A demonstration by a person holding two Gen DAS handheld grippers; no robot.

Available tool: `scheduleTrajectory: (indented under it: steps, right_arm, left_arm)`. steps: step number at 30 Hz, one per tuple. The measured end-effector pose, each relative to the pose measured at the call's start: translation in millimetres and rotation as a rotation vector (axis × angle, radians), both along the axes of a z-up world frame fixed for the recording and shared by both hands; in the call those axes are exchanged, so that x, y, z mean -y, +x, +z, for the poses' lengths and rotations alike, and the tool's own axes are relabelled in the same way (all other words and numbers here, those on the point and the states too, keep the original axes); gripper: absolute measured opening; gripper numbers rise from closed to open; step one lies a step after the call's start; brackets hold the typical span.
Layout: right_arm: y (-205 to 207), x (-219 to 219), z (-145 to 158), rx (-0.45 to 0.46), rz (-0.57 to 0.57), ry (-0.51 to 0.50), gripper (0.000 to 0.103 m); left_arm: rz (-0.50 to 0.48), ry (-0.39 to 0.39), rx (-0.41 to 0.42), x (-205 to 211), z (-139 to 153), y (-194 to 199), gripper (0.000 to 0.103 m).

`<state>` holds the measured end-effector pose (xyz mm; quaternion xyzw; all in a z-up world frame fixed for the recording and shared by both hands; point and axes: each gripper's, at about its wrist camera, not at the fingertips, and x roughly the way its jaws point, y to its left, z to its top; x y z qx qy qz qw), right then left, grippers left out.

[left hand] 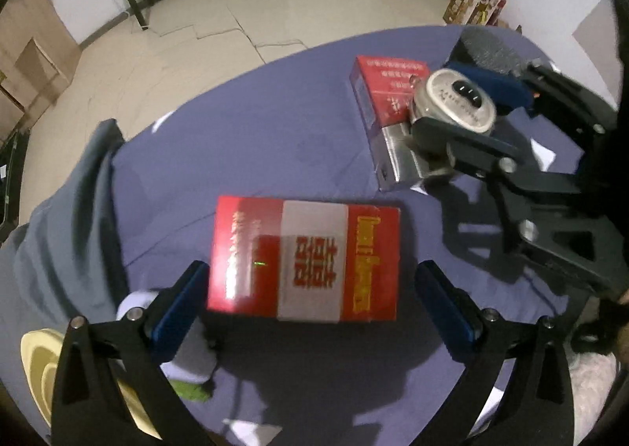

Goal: Organize rigid objects
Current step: 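Lift the box and tin with both tools and carry them over the yellow tray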

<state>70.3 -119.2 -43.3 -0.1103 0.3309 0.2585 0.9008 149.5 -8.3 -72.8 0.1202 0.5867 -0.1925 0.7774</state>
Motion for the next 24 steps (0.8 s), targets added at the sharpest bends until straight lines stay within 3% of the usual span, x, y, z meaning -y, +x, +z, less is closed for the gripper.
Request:
scheduleTrajectory:
  steps: [2, 4, 8, 10, 14, 19, 24]
  right_arm:
    - [1, 1, -1, 0.003, 0.007, 0.001, 0.048]
    - [0, 3, -2, 0.011, 0.014, 0.003, 0.048]
    - [-3, 7, 0, 0.015, 0.004, 0.027, 0.048]
    - [-6, 7, 2, 0.018, 0.004, 0.035, 0.048]
    - [-18, 2, 14, 0.046, 0.013, 0.059, 0.048]
    - [-43, -7, 44, 0.081, 0.063, 0.074, 0.048]
    - [-72, -40, 76, 0.089, 0.179, 0.065, 0.048]
  left_arm:
    - [0.019, 0.021, -0.014, 2, -9, 7, 0.101]
    - [0.030, 0.022, -0.009, 6, -11, 12, 0.091]
    - [0.019, -0.041, 0.046, 2, 0, 5, 0.091]
    - [0.015, -0.019, 0.086, -2, 9, -1, 0.091]
    - [0.065, -0.058, 0.110, -18, 33, -17, 0.091]
    - [0.154, -0.127, 0.176, -75, 79, -60, 0.091]
    - [0.332, -0.127, 0.241, -184, 115, -107, 0.091]
